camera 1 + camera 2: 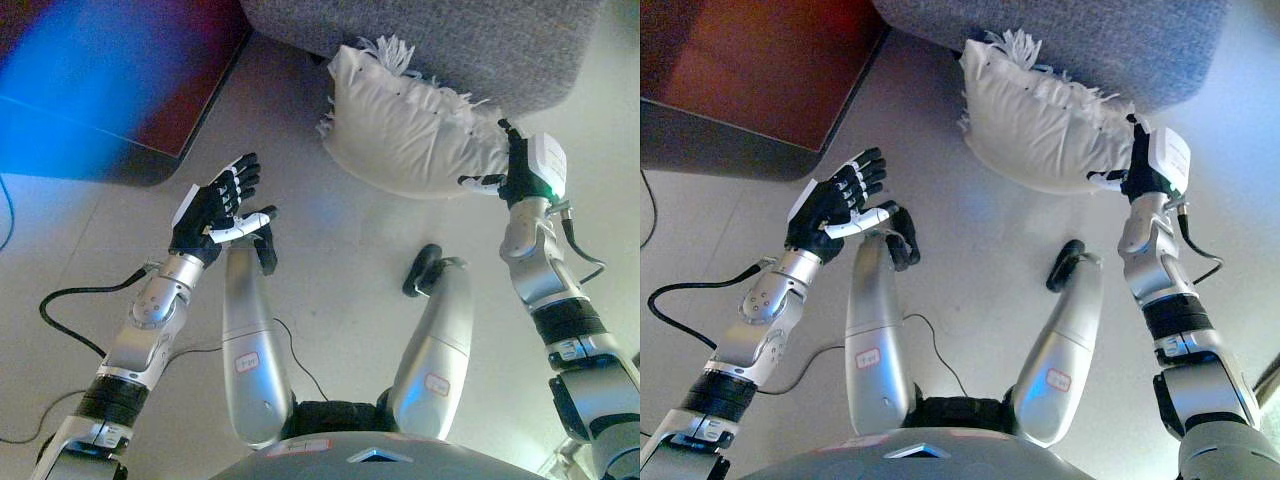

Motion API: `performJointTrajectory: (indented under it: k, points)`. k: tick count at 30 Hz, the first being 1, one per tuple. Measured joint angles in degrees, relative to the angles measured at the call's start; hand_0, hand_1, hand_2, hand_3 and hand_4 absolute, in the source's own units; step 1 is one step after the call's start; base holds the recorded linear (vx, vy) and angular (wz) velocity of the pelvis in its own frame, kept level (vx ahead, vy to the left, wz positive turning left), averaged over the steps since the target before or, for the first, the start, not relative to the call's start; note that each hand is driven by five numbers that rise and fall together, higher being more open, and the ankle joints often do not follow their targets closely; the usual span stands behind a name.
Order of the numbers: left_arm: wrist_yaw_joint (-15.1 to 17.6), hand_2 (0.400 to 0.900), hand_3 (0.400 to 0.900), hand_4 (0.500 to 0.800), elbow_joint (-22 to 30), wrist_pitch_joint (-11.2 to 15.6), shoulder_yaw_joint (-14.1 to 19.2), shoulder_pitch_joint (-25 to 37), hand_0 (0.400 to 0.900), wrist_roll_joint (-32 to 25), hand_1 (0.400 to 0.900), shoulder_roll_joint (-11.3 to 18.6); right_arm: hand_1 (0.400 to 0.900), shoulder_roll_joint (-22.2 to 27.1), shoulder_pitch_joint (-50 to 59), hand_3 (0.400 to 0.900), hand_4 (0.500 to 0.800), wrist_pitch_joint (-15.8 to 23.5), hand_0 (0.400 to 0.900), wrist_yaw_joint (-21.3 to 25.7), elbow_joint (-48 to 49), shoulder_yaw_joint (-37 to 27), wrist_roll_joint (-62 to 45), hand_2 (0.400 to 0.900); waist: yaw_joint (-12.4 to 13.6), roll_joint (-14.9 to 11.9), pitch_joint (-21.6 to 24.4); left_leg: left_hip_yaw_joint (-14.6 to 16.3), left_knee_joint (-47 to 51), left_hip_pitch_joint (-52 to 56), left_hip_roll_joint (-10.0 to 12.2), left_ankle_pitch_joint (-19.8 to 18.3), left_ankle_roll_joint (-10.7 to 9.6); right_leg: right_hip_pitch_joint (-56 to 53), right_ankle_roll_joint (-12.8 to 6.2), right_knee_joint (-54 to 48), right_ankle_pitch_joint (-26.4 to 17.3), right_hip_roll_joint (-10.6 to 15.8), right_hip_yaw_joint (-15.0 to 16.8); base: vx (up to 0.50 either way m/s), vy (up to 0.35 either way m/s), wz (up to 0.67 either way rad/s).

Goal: Pick up the pillow and put it on the sofa.

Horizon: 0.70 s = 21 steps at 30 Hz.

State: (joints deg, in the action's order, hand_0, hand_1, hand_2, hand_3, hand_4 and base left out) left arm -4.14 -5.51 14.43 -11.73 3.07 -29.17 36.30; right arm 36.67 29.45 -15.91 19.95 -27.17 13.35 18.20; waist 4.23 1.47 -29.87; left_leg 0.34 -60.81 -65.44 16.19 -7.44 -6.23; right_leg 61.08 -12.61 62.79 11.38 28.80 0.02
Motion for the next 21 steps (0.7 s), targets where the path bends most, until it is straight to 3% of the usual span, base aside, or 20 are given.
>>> performJointTrajectory:
  k: [3,4,5,8,11,16,20,21]
  points:
    - [-0.2,0.900,0.900,0.800,0.3,0.5,0.0,0.3,0.900,-0.7,0.900,0.3,0.900,0.6,4.5,0.900,0.800,-0.5,0.900,2.2,-6.2,0.3,0.0,0.900,0.6,0.6,0.0,-0.8,-3.9,-4.6,-0.7,-1.1,0.2,4.9,0.64,3.0,0.4,1.4,1.0,-0.03,0.025,0.19]
    - [-0.4,0.900,0.900,0.800,0.8,0.5,-0.1,-0.9,0.900,-1.1,0.900,0.2,0.900,0.9,6.1,0.900,0.800,-0.5,0.900,2.5,-8.3,0.7,0.0,0.900,0.8,1.3,0.0,-3.6,-11.5,-4.4,-1.2,-5.2,1.2,5.8,0.58,4.9,0.4,2.1,1.2,-0.04,0.029,0.22]
    - [-0.7,0.900,0.900,0.800,1.2,0.8,-0.3,-2.2,0.900,-1.9,0.900,0.4,0.900,1.4,7.8,0.900,0.800,-1.0,0.900,3.5,-9.9,1.9,0.0,0.900,1.2,2.3,0.0,-4.8,-13.2,-4.9,-0.9,-9.1,-2.3,6.7,0.38,6.7,0.5,2.4,1.4,-0.04,0.028,0.21]
    - [-1.2,0.900,0.900,0.800,1.2,1.3,-0.6,-0.7,0.900,-3.2,0.900,0.3,0.900,3.1,12.9,0.900,0.800,-2.9,0.900,3.4,-14.6,4.6,-0.3,0.900,1.0,2.7,0.0,-4.3,-12.9,-8.6,-1.5,-8.6,-0.8,9.8,0.38,7.7,0.5,3.1,2.4,-0.03,0.022,0.22]
    - [-1.6,0.900,0.900,0.800,1.4,1.5,-0.6,-0.4,0.900,-3.3,0.900,0.3,0.900,3.7,15.7,0.900,0.800,-4.2,0.900,2.7,-17.5,6.0,-0.9,0.900,1.7,2.6,0.0,-4.2,-12.1,-9.7,-1.5,-8.5,-0.7,10.9,0.06,8.6,1.1,3.3,2.8,0.00,0.018,0.17]
    - [-2.9,0.900,0.900,0.800,1.5,1.6,-2.3,-0.3,0.900,-4.5,0.900,0.3,0.900,5.9,19.3,0.900,0.800,-7.8,0.900,-2.6,-21.2,8.9,-3.0,0.900,3.9,2.6,0.0,-4.9,-11.3,-9.4,-1.6,-8.5,-0.6,11.1,1.08,11.2,3.5,4.0,2.2,0.04,0.019,0.12]
    - [-3.8,0.900,0.900,0.800,1.5,1.5,-2.4,-0.2,0.900,-4.7,0.900,0.0,0.900,5.8,20.1,0.900,0.800,-9.1,0.900,-6.1,-23.5,8.9,-3.5,0.900,4.2,2.6,0.0,-6.0,-13.7,-9.3,-1.6,-8.1,-0.5,10.6,0.84,14.3,6.0,4.7,2.5,0.06,0.025,0.12]
    - [-4.1,0.900,0.900,0.800,1.5,1.4,-2.4,-0.1,0.900,-5.0,0.900,-0.2,0.635,5.8,20.5,0.635,0.641,-9.7,0.635,-7.1,-24.5,8.9,-3.9,0.635,4.3,2.6,0.0,-6.1,-14.4,-9.1,-1.7,-7.6,-1.1,10.4,0.66,15.1,6.5,4.9,2.7,0.05,0.027,0.12]
